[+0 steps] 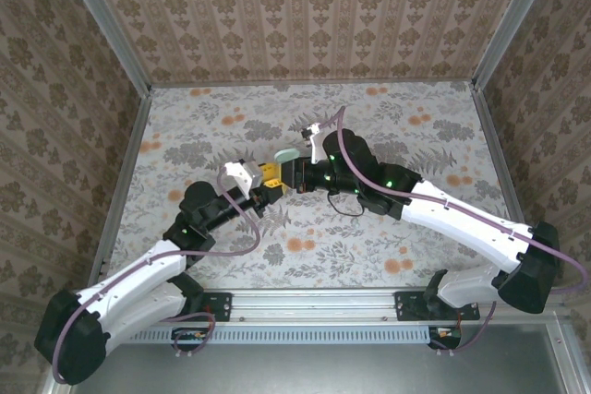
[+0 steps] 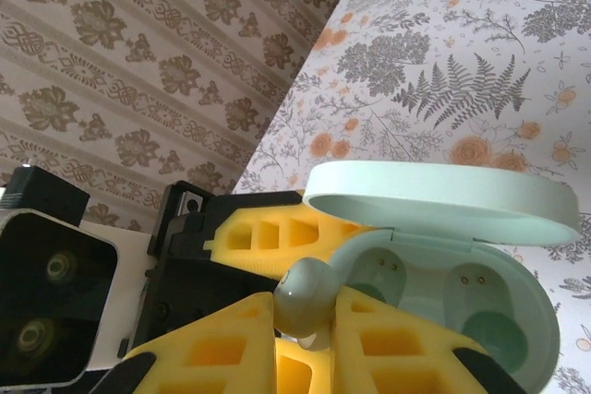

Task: Insert wireless bluetooth earbuds into charging case

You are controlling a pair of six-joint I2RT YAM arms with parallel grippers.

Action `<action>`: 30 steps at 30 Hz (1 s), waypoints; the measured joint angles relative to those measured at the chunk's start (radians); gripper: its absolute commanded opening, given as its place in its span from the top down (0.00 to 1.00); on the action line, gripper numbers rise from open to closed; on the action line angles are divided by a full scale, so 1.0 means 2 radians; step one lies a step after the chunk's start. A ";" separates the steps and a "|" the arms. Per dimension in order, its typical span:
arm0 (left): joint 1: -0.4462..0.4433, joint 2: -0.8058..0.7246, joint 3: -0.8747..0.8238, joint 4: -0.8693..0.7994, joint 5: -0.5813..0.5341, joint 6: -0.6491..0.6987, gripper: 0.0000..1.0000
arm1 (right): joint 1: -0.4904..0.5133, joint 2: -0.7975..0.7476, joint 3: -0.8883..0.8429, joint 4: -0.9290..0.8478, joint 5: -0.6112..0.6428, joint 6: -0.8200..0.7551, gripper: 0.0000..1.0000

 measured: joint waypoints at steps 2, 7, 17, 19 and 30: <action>0.000 -0.001 0.000 -0.002 0.000 0.000 1.00 | 0.000 0.000 0.000 -0.003 0.003 -0.002 0.82; 0.000 -0.001 0.000 -0.005 0.001 0.000 1.00 | 0.002 0.000 0.001 -0.007 0.012 -0.012 0.81; 0.000 -0.002 0.000 -0.004 0.006 0.000 1.00 | 0.002 0.000 0.009 -0.026 0.024 -0.026 0.80; 0.000 -0.002 0.000 -0.004 0.006 0.000 1.00 | 0.002 0.001 0.009 -0.026 0.024 -0.027 0.80; 0.000 -0.001 0.000 -0.008 0.007 0.002 1.00 | 0.002 0.013 0.014 -0.024 0.016 -0.026 0.79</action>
